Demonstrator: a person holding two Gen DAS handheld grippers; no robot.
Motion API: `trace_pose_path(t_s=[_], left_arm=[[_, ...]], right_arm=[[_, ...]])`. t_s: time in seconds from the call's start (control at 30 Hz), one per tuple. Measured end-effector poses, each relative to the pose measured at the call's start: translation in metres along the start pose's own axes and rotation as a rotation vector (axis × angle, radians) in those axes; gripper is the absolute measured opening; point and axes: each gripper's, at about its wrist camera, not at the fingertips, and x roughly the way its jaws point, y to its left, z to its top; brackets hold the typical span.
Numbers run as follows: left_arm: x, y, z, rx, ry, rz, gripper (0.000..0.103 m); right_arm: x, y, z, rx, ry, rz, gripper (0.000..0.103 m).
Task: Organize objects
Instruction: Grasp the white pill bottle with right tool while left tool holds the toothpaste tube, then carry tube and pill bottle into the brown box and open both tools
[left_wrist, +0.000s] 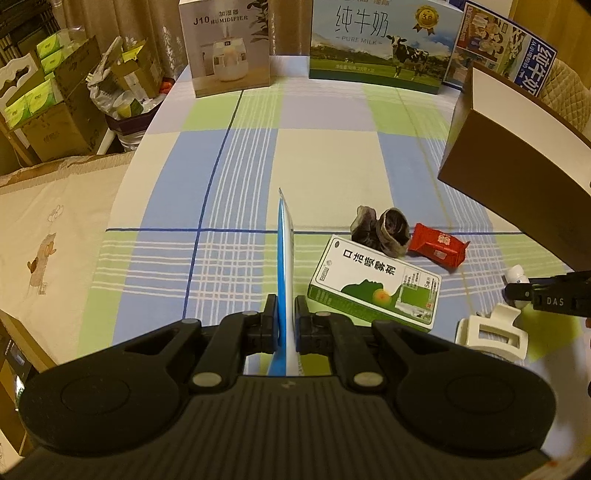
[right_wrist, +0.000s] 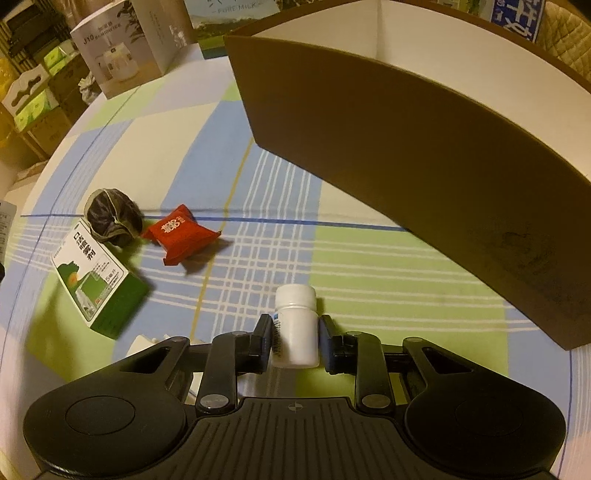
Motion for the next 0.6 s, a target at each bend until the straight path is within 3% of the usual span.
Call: trace_pose_path(t_s=[0.37,0.6], left_arm=[[-0.009,-0.023,0.017,0.055,-0.033,-0.035,0.005],[-0.013,-0.066,0.044,0.133,-0.068,-0.118,0.005]], right_arm=[[-0.044,-0.019,-0.003,0.048,-0.077,0.041,0.024],[-0.083,-0.039,0.002,0.085,-0.142,0.05,0.024]])
